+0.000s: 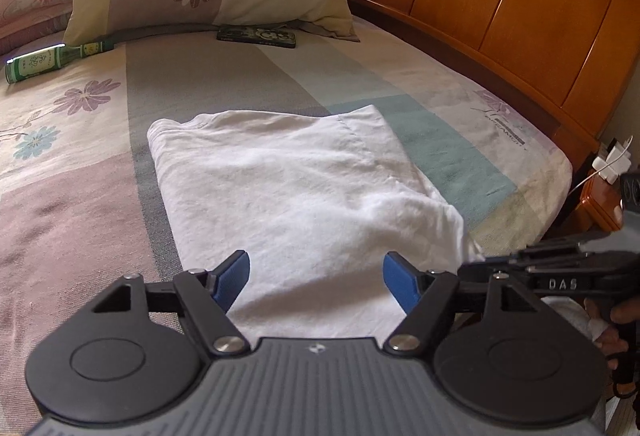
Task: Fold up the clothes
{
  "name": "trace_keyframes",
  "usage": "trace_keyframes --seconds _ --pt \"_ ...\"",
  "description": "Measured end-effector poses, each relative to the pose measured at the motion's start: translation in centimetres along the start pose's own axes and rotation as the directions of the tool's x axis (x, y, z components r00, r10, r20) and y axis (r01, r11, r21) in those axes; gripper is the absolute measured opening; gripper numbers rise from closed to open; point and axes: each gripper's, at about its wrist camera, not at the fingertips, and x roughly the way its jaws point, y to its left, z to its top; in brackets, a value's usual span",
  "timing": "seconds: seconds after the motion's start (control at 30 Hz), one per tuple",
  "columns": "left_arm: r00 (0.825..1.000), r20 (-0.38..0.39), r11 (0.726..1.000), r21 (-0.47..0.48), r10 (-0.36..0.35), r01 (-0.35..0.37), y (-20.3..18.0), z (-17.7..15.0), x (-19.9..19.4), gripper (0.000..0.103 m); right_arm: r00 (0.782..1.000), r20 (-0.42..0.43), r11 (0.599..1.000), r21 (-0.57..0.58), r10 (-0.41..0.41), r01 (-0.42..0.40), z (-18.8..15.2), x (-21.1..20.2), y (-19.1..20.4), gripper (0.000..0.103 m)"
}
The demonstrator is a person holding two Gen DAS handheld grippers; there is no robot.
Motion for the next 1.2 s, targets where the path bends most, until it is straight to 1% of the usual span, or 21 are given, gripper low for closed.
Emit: trace_keyframes --seconds 0.07,0.1,0.17,0.23,0.3,0.33,0.4,0.47,0.53,0.57,0.7,0.77,0.83,0.87,0.9,0.97,1.03,1.13,1.2 --pt "1.0 0.002 1.0 -0.009 -0.002 0.002 0.4 0.2 0.3 0.075 1.0 -0.018 1.0 0.001 -0.024 0.024 -0.5 -0.1 -0.1 0.009" --pt "1.0 0.003 1.0 -0.013 0.002 -0.002 0.6 0.3 0.5 0.075 0.999 -0.01 0.999 -0.005 -0.034 0.034 -0.5 -0.5 0.1 0.012" --pt "1.0 0.009 1.0 -0.023 0.016 -0.015 1.0 0.7 0.6 0.075 0.998 0.047 0.998 -0.041 -0.044 0.046 0.3 -1.8 1.2 0.017" --pt "0.999 0.02 0.999 -0.045 0.027 -0.026 1.7 1.3 0.6 0.075 0.994 0.103 0.994 -0.097 -0.031 0.041 1.7 -2.8 2.8 0.019" --pt "0.999 0.038 0.997 -0.073 0.026 -0.023 2.6 1.9 0.5 0.075 0.991 0.13 0.986 -0.164 -0.006 0.028 3.1 -2.3 4.3 0.029" --pt "0.999 0.046 0.996 -0.085 0.026 -0.022 3.0 2.2 0.4 0.075 0.992 0.126 0.981 -0.192 -0.003 0.028 3.6 -1.4 5.1 0.031" --pt "0.998 0.054 0.995 -0.098 0.038 -0.032 3.6 2.6 0.3 0.075 0.994 0.11 0.971 -0.236 -0.006 0.031 4.6 0.8 6.3 0.032" --pt "0.997 0.057 0.995 -0.095 0.042 -0.036 4.0 2.9 0.3 0.075 0.997 0.073 0.968 -0.247 -0.034 0.051 5.0 3.8 6.6 0.031" --pt "0.998 0.056 0.996 -0.087 0.036 -0.031 4.3 2.9 0.4 0.075 0.993 0.039 0.959 -0.26 -0.108 0.115 4.6 5.9 6.2 0.031" --pt "0.998 0.058 0.996 -0.081 0.033 -0.028 4.4 2.9 0.5 0.075 0.991 0.039 0.958 -0.252 -0.13 0.136 4.2 6.2 5.7 0.031" --pt "0.999 0.05 0.999 -0.05 0.001 0.002 4.9 2.9 2.2 0.076 0.991 0.052 0.977 -0.17 -0.123 0.13 2.8 4.6 3.0 0.03" --pt "1.0 0.018 0.999 -0.039 -0.003 0.003 5.0 2.9 4.4 0.077 0.988 0.063 0.971 -0.187 -0.14 0.149 2.2 4.2 3.0 0.026" --pt "1.0 -0.001 0.999 -0.032 -0.015 0.015 5.0 2.9 6.5 0.081 0.985 0.066 0.963 -0.208 -0.16 0.17 2.0 4.2 3.4 0.025" --pt "1.0 -0.004 1.0 -0.017 -0.018 0.018 4.8 2.9 7.3 0.095 0.984 0.064 0.962 -0.21 -0.164 0.174 2.0 4.2 3.5 0.025" --pt "1.0 -0.004 1.0 0.016 -0.015 0.015 4.3 3.2 7.5 0.099 0.985 0.06 0.963 -0.206 -0.164 0.173 2.1 4.1 3.5 0.025" --pt "1.0 -0.002 0.997 0.082 -0.01 0.01 3.2 3.8 8.1 0.099 0.985 0.052 0.965 -0.197 -0.164 0.171 2.3 3.9 3.5 0.025" --pt "1.0 0.004 0.994 0.109 -0.025 0.025 2.7 4.3 7.8 0.096 0.985 0.056 0.966 -0.194 -0.161 0.169 2.7 3.7 3.6 0.025" --pt "0.997 0.056 0.996 0.071 -0.051 0.046 3.2 4.5 5.7 0.095 0.983 0.113 0.961 -0.219 -0.147 0.169 4.3 3.0 4.3 0.029" --pt "0.995 0.093 0.999 0.027 -0.047 0.045 3.9 4.4 4.3 0.095 0.98 0.138 0.955 -0.243 -0.142 0.173 6.3 3.7 4.4 0.031"
